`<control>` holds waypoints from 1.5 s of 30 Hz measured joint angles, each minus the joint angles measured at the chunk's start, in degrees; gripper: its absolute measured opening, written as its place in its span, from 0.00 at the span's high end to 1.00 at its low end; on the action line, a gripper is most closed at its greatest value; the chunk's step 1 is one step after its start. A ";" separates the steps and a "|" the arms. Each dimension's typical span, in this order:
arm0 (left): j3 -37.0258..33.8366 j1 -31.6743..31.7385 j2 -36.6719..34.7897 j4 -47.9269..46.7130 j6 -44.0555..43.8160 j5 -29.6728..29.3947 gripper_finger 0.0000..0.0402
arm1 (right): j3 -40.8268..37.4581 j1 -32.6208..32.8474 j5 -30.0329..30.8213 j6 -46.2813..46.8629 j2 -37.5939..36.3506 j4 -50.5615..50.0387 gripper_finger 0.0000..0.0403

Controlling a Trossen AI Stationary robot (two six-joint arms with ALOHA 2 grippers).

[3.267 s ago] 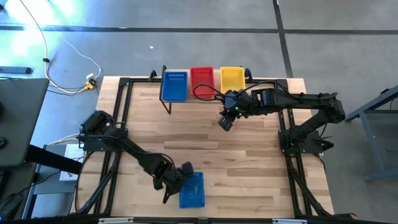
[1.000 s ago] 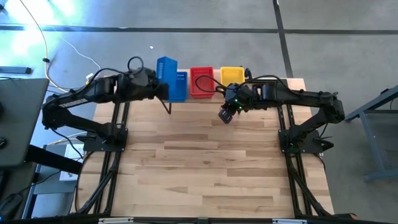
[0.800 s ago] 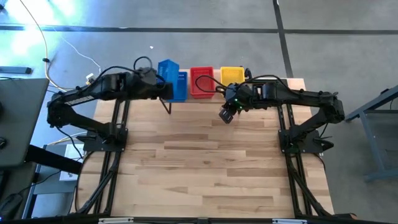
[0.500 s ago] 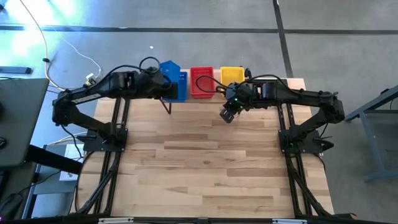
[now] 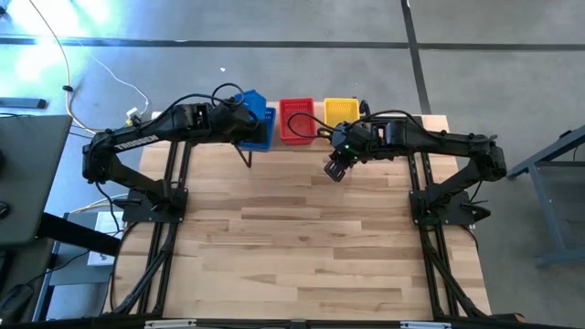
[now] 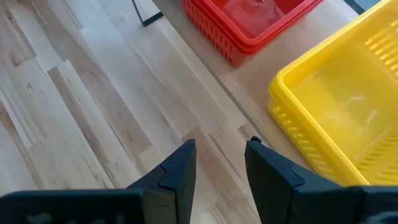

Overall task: Stack baskets on shelf by color
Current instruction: Stack the blue basket on top of the blue basket on the shelf

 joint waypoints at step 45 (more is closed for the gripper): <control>-0.04 2.95 0.06 3.83 1.78 -1.16 0.94 | 0.00 0.00 -0.28 0.21 0.04 -5.93 0.69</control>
